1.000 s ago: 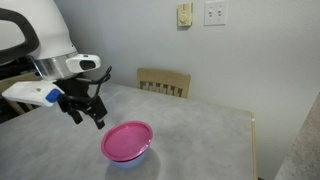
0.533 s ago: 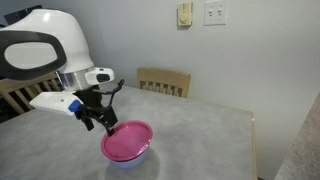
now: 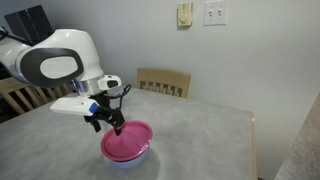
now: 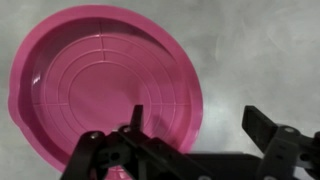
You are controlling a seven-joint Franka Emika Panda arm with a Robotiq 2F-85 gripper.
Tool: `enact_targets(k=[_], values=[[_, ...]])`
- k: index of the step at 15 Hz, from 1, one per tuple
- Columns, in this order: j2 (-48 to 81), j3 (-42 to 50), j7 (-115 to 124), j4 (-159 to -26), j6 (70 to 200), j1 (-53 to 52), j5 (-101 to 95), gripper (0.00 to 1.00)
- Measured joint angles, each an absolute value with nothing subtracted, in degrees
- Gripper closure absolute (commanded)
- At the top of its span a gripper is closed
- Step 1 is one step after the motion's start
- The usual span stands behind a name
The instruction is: Take the pink lid on top of the blue bowl and place it on the table
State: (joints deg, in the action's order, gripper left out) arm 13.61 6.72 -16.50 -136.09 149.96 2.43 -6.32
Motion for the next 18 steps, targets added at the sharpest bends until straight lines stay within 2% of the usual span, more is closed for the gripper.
enact_targets(k=[2, 3, 4, 8, 14, 16, 18], values=[[14.8, 6.7, -16.5, -135.1, 150.6, 2.5, -7.5, 0.03], [15.2, 6.7, -16.5, -134.7, 150.8, 2.5, -7.8, 0.18], [15.6, 6.7, -16.5, -134.3, 151.0, 2.6, -8.1, 0.28], [16.2, 6.7, -16.7, -133.9, 151.8, 3.1, -8.5, 0.53], [16.2, 6.7, -16.9, -133.9, 153.2, 4.5, -8.5, 0.97], [16.2, 6.7, -17.0, -133.9, 153.4, 4.9, -8.5, 1.0], [16.1, 6.7, -17.0, -133.8, 153.6, 5.0, -8.5, 0.97]])
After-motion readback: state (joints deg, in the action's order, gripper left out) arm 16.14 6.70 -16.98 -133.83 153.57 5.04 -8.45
